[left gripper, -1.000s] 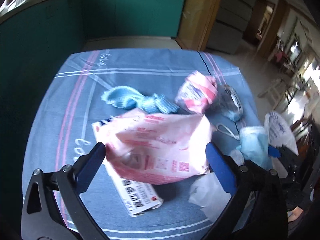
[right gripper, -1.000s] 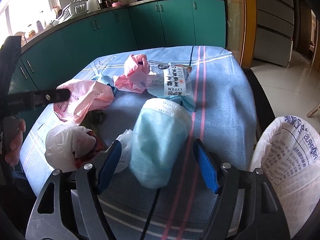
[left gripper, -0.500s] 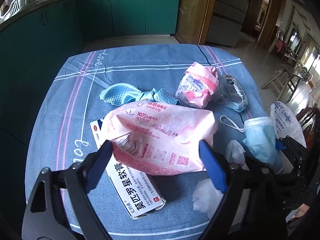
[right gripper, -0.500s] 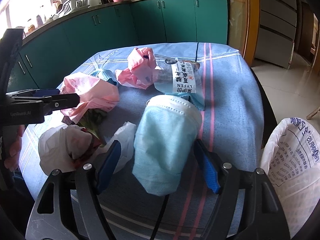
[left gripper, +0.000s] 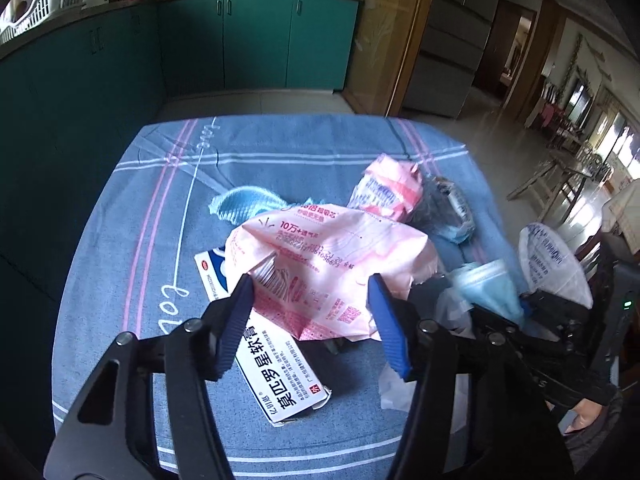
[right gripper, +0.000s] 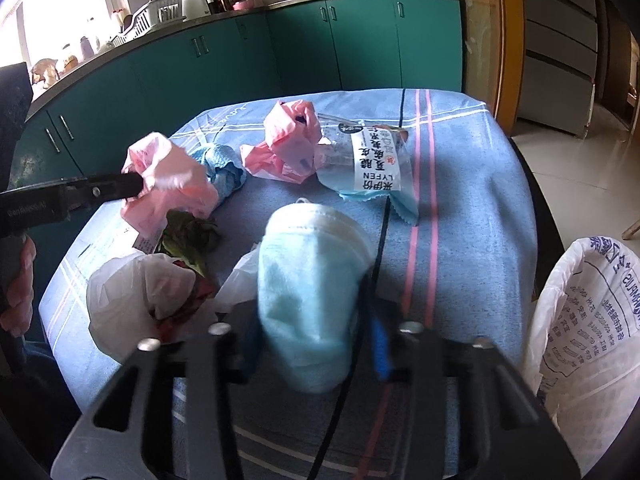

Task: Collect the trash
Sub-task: 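Grasp and lift the pink bag with the left tool while the right tool holds the mask, then swing both tools to the wastebasket and release the mask and pink bag, then grasp the white plastic bag with the right tool while the left tool grasps the medicine box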

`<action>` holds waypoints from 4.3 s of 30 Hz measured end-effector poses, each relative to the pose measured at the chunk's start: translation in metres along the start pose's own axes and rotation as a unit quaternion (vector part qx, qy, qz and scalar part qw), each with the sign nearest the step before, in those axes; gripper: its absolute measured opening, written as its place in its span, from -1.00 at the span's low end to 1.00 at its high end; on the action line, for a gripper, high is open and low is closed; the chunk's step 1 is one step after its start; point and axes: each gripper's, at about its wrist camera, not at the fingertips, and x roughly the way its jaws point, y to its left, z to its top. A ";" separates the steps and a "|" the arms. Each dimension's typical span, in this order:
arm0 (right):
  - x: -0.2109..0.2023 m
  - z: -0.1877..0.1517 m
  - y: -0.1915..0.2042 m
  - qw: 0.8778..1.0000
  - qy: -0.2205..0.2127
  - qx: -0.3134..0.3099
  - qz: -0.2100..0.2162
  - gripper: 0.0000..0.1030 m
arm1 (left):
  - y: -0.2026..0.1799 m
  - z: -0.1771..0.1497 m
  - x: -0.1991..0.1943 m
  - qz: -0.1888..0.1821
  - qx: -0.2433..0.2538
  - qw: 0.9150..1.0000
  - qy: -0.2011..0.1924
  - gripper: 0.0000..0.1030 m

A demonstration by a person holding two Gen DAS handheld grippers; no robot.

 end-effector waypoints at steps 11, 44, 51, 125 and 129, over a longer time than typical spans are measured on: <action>-0.013 -0.002 0.004 1.000 -0.025 -0.011 0.013 -0.48 | 0.006 0.006 -0.034 -0.014 -0.012 0.997 -0.078 0.11; -0.113 -0.016 -0.073 0.989 -0.133 0.053 -0.048 -0.48 | -0.090 0.005 -0.037 -0.116 0.028 0.989 -0.089 0.11; -0.177 -0.051 -0.161 0.957 -0.172 0.172 -0.160 -0.48 | -0.193 0.001 -0.001 -0.161 0.105 0.981 -0.036 0.11; -0.031 -0.011 0.006 0.997 -0.044 0.059 0.009 0.25 | 0.020 -0.012 0.055 0.114 -0.051 0.987 0.099 0.46; -0.028 -0.007 0.007 0.997 -0.044 0.058 0.003 0.32 | 0.021 -0.014 0.060 0.119 -0.050 0.986 0.108 0.44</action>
